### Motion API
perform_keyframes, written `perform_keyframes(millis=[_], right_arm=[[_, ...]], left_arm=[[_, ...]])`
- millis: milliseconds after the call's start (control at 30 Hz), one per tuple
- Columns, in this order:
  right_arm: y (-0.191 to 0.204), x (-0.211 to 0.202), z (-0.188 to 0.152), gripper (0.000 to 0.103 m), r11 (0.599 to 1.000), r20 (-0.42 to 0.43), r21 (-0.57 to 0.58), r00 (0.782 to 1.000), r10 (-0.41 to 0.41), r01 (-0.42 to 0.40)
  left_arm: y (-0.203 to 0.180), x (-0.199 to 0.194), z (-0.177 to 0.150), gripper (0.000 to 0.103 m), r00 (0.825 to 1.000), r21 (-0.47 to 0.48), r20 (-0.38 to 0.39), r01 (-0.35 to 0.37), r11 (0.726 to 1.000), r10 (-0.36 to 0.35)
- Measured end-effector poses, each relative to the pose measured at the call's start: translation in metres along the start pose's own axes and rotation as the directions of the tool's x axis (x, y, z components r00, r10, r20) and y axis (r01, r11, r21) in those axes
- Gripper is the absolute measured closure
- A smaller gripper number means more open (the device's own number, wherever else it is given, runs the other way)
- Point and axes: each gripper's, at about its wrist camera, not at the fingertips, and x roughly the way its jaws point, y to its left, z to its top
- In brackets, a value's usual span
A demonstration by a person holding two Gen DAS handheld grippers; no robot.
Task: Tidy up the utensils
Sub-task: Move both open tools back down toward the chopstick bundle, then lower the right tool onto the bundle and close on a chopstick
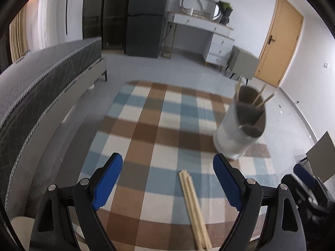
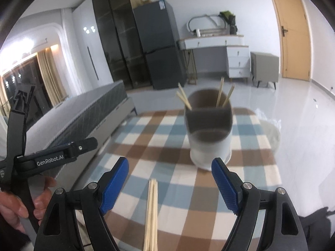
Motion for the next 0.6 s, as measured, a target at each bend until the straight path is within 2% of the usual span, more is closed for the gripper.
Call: perform_keyframes(millis=[67,200,233,300,367,533,600], right_arm=[[-0.001,0.012,-0.006,0.022,1.0,-0.048,0.004,0.999,-0.005,0.005],[0.0,0.036,-0.016,0.031,1.0,-0.143,-0.017,0.99,-0.007,0.005],[0.001,0.044,-0.018,0.034,1.0,-0.172,-0.021,0.985,-0.006,0.002],[0.004,0.059,-0.023,0.046,1.0,-0.227,-0.026,0.974,0.009,-0.016],[0.008,0.074,-0.026,0.049,0.999,-0.275,-0.044,0.961,0.013,-0.026],[0.029,0.118,-0.03,0.059,0.988,-0.404,-0.11,0.913,0.053,-0.106],[0.036,0.137,-0.034,0.063,0.982,-0.464,-0.132,0.884,0.059,-0.135]], left_arm=[[0.006,0.01,-0.007,0.018,1.0,0.0,-0.02,-0.018,1.0,0.018],[0.026,0.031,-0.019,0.018,0.995,-0.042,-0.087,-0.061,0.997,0.057],[0.03,0.035,-0.02,0.018,0.993,-0.054,-0.101,-0.073,0.996,0.067],[0.041,0.044,-0.021,0.018,0.988,-0.096,-0.14,-0.085,0.992,0.071],[0.05,0.049,-0.023,0.018,0.982,-0.134,-0.176,-0.095,0.986,0.071],[0.063,0.054,-0.025,0.018,0.972,-0.202,-0.231,-0.096,0.975,0.048],[0.066,0.056,-0.025,0.018,0.97,-0.218,-0.241,-0.095,0.971,0.04]])
